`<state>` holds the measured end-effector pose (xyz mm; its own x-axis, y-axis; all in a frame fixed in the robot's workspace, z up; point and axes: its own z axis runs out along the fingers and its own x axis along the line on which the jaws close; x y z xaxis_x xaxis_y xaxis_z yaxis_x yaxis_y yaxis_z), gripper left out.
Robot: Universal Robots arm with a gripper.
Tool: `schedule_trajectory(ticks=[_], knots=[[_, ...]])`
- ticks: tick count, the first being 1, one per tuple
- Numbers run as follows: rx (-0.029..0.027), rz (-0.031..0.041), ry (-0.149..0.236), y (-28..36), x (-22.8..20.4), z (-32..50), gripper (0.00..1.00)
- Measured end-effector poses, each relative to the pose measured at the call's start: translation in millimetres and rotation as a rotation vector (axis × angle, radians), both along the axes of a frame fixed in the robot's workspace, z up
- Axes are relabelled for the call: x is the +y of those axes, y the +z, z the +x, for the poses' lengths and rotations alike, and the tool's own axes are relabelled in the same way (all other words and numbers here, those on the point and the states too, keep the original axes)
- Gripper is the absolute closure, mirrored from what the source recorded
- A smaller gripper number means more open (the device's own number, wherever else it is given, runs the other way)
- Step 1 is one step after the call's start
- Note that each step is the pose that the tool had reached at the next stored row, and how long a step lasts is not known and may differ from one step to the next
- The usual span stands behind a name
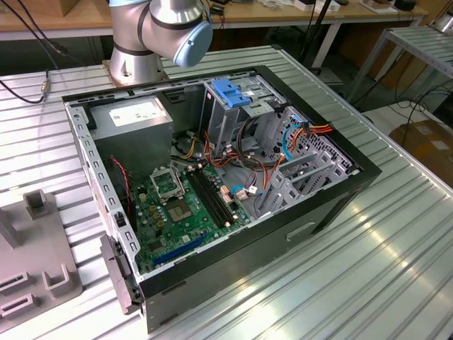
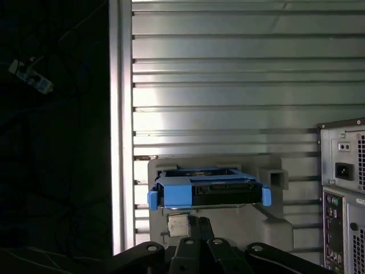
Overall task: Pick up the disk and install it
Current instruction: 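Pick up the disk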
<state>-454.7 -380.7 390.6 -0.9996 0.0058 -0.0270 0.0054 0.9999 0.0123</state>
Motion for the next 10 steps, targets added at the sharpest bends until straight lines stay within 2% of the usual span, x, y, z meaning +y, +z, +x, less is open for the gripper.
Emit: schedule_trajectory(ticks=[5,10], knots=[[-0.0001,0.0001,0.076,-0.1,0.0,0.0,0.90],[-0.0001,0.0001,0.170,-0.1,-0.1,0.0,0.90]])
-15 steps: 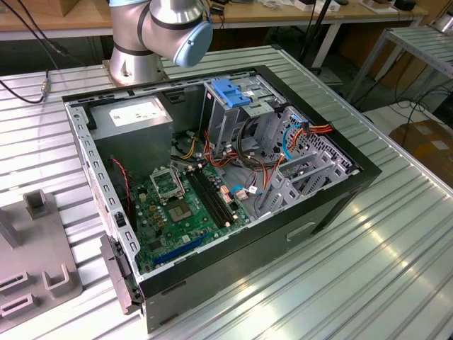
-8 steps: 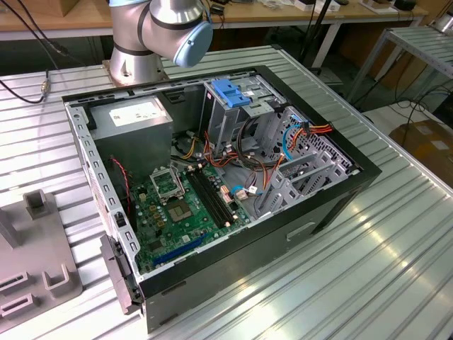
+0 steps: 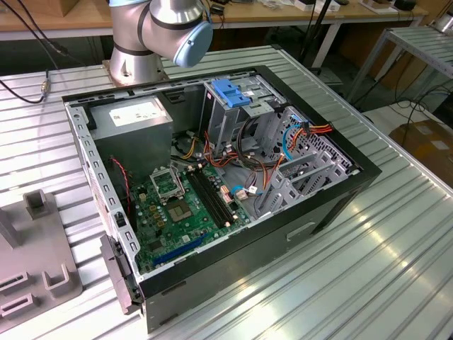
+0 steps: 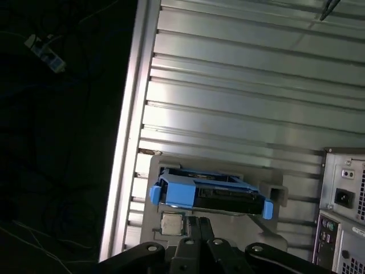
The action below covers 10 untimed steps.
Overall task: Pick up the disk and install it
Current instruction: 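Pick up the disk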
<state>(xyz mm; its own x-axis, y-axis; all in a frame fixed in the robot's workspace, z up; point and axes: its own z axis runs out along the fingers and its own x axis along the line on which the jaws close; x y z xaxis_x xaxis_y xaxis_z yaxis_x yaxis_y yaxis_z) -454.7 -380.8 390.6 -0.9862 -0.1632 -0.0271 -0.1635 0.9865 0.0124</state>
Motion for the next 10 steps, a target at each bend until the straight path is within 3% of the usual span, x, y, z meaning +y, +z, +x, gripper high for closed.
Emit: schedule_trajectory(ticks=[2,5,10], knots=[[0.0001,0.0000,0.033,0.0,0.0,0.0,0.90],[0.0001,0.0000,0.122,0.0,-0.1,0.0,0.90],[0.0000,0.0000,0.214,0.0,0.0,0.0,0.90]])
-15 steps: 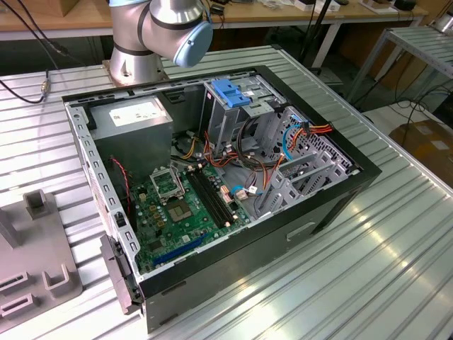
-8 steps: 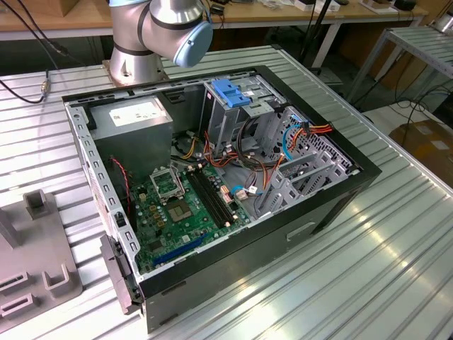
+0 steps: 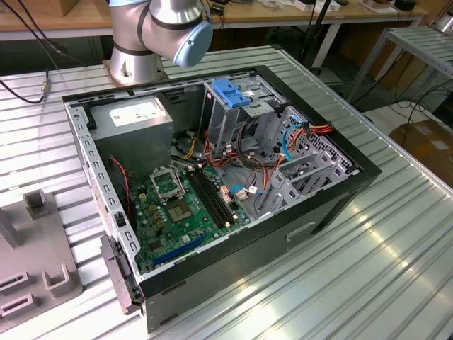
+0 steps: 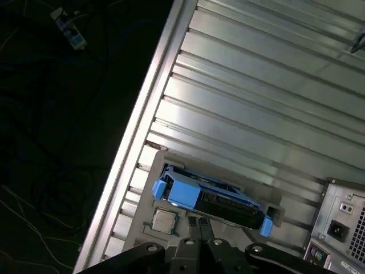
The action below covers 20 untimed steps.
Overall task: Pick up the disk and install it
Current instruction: 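Pick up the disk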
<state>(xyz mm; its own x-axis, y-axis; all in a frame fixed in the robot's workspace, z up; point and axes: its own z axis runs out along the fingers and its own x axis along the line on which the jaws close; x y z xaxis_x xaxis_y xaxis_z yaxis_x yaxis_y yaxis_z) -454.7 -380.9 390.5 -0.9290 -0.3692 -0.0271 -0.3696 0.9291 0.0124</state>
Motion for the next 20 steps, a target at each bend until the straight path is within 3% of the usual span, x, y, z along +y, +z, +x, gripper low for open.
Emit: schedule_trajectory(ticks=[15,20], knots=[[-0.0001,0.0000,0.279,-0.2,0.0,0.0,0.90],[-0.0010,-0.0001,0.407,-0.9,0.0,0.0,0.90]])
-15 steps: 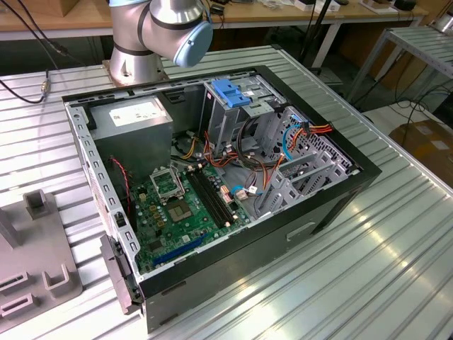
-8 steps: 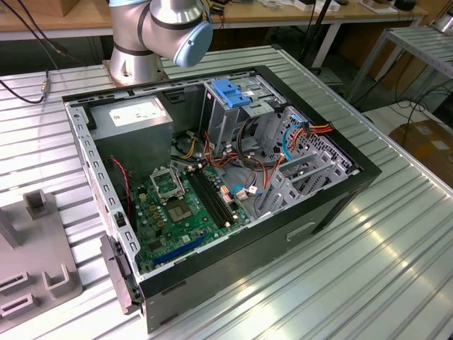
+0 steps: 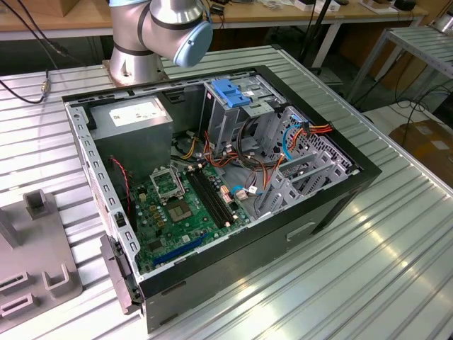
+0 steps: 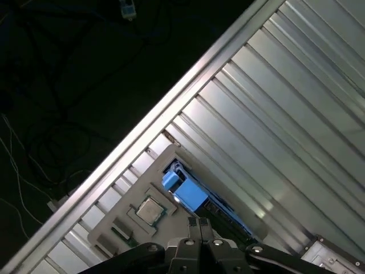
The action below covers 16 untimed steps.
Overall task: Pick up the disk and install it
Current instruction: 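Pick up the disk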
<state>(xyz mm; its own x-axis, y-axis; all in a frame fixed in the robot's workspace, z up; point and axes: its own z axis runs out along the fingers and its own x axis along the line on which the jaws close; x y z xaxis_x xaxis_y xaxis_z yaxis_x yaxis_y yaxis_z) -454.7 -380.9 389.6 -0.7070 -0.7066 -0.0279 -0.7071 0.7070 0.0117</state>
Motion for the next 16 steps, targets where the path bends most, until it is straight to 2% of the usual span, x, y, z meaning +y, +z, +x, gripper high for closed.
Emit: schedule_trajectory(ticks=[2,4,6,8,16], knots=[[0.0000,-0.0001,0.035,-0.2,0.0,0.0,0.90],[-0.0001,0.0000,0.101,-0.5,0.0,0.0,0.90],[-0.0001,0.0000,0.138,-0.6,0.0,0.0,0.90],[-0.0002,0.0000,0.191,-0.8,0.0,0.0,0.90],[-0.0006,0.0000,0.343,-1.3,0.0,0.0,0.90]])
